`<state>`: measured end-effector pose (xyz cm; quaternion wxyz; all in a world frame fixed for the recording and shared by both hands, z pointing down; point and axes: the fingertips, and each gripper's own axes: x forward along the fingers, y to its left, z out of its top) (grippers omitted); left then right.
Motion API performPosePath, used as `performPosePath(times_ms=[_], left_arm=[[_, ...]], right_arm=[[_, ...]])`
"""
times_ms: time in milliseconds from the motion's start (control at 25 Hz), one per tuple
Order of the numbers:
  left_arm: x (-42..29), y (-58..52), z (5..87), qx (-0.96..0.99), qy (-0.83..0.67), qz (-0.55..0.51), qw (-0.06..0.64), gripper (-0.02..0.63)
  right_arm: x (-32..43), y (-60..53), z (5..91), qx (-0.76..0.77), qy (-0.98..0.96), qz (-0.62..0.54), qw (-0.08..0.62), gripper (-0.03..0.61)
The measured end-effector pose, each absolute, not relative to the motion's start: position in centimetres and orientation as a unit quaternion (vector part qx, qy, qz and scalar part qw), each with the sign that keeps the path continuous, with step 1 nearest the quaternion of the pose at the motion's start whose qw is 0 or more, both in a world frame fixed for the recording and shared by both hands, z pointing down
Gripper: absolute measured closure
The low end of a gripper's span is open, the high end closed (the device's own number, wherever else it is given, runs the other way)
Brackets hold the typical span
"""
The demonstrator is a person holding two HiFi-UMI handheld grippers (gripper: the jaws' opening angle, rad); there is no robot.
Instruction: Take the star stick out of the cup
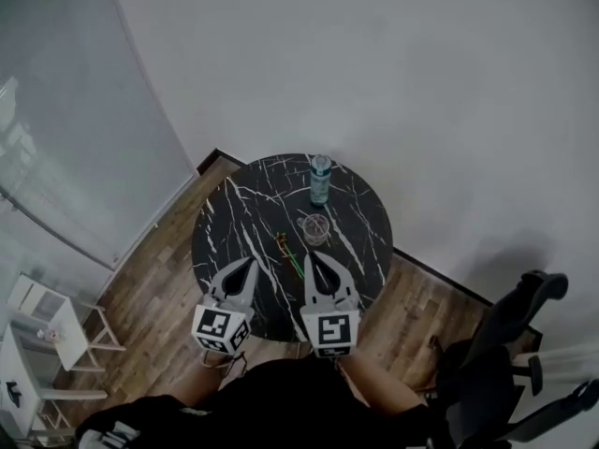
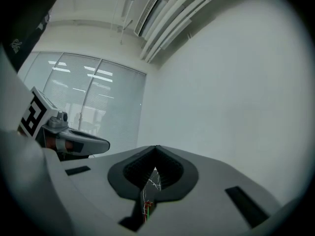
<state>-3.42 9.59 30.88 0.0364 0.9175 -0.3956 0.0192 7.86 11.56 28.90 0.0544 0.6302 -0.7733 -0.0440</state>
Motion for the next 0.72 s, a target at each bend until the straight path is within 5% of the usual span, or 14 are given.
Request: performPosePath(times_ms=[720], left_arm=[[-5.9, 12.4, 29.7, 0.926, -0.376, 0.019, 0.043, 0.614]], right_arm=[[3.7, 15.0, 29.2, 0.588, -0.803, -0.025, 0.088, 0.583]])
